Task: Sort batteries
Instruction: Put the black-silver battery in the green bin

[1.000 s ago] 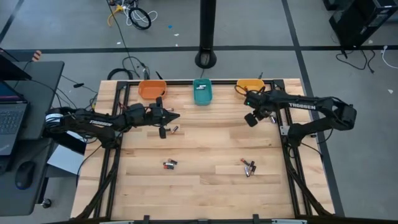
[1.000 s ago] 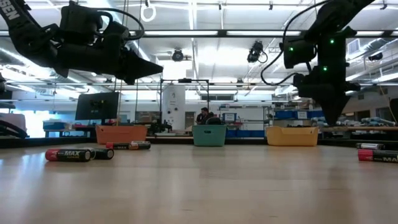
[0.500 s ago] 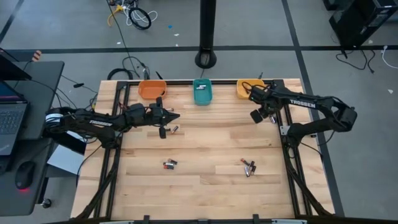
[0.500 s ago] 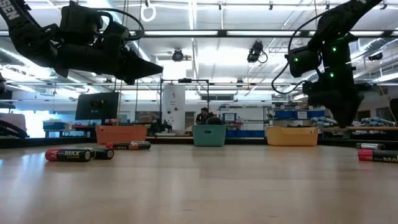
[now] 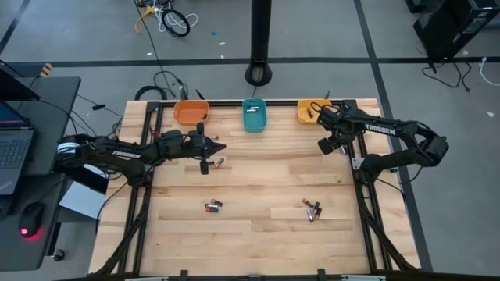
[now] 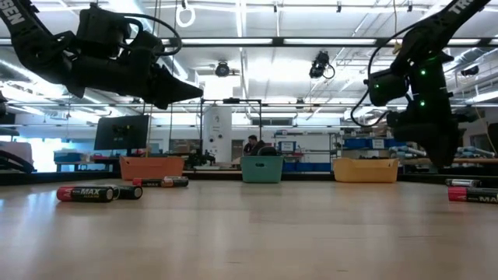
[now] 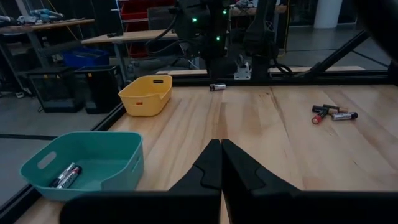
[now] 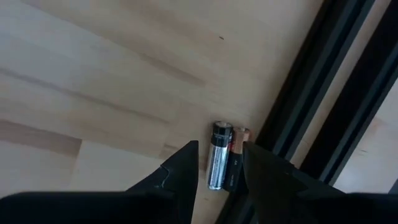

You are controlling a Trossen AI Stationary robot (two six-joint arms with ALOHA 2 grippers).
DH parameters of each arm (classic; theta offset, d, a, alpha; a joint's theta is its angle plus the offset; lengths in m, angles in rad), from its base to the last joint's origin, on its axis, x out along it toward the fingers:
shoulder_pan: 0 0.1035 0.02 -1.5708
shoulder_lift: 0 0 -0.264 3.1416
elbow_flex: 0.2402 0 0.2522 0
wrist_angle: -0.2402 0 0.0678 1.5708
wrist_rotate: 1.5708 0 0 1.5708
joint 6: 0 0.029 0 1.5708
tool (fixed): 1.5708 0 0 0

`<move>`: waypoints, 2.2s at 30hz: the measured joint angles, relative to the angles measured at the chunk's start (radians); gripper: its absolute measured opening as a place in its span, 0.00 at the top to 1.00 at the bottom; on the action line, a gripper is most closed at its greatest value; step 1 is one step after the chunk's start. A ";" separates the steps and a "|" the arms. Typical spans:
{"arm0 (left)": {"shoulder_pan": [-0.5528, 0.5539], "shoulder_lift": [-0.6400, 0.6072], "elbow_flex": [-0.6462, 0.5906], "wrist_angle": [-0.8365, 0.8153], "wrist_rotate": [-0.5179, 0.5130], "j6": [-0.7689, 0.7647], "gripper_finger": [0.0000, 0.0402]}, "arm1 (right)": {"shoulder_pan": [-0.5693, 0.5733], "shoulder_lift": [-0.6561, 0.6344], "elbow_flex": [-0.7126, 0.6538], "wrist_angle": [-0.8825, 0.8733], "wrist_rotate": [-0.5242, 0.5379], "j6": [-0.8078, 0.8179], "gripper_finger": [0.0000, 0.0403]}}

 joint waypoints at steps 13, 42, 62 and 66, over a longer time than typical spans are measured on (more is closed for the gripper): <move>0.000 0.000 0.000 -0.001 0.000 0.000 0.99 | -0.039 0.180 0.000 0.030 -0.027 -0.057 0.67; 0.000 0.000 0.000 -0.002 0.000 0.022 0.99 | 0.183 0.174 0.009 0.247 -0.389 -0.173 0.80; 0.000 0.000 0.000 0.005 0.000 0.023 0.99 | 0.387 0.385 0.638 0.399 -0.287 -0.271 0.86; 0.000 0.000 0.000 0.003 0.000 0.022 0.99 | 0.358 0.527 0.803 0.364 -0.287 -0.371 0.86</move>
